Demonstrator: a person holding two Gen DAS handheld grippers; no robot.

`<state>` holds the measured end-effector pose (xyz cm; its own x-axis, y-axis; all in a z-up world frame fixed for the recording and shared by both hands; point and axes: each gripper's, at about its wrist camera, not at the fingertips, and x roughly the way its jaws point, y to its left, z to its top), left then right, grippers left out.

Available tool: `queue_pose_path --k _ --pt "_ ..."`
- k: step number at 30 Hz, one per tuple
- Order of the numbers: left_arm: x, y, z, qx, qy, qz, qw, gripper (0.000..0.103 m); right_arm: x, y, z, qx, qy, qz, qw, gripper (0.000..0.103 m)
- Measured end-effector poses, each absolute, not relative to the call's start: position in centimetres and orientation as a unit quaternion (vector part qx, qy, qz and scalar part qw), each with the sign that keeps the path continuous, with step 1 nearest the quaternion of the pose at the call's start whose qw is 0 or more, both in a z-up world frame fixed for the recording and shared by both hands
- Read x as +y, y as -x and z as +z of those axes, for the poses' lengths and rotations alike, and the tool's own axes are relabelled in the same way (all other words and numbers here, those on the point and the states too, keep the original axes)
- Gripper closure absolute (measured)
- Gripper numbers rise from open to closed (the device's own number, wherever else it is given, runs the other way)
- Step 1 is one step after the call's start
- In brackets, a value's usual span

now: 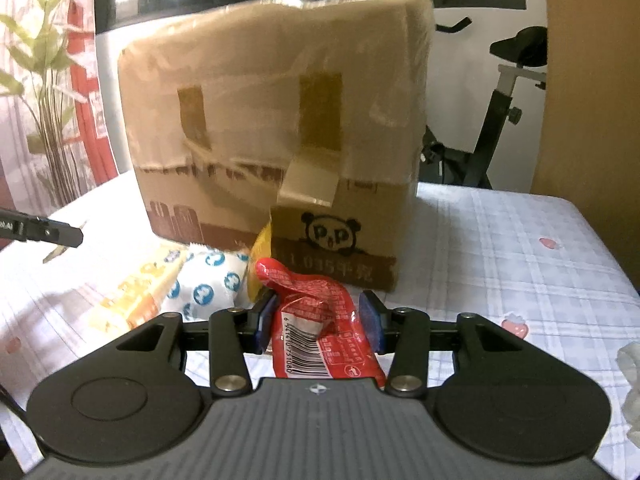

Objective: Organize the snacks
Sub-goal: 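Carry gold packet and red packet over lined box and open both tools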

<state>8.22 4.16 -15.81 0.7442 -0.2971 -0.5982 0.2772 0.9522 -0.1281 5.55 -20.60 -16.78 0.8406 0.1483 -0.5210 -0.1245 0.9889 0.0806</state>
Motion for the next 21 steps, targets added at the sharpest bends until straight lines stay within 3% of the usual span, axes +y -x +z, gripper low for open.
queue_pose_path --k 21 --pt "1.7 -8.6 -3.4 0.147 0.024 -0.21 0.966 0.049 -19.2 -6.8 -3.0 0.103 -0.012 0.139 0.985 0.057"
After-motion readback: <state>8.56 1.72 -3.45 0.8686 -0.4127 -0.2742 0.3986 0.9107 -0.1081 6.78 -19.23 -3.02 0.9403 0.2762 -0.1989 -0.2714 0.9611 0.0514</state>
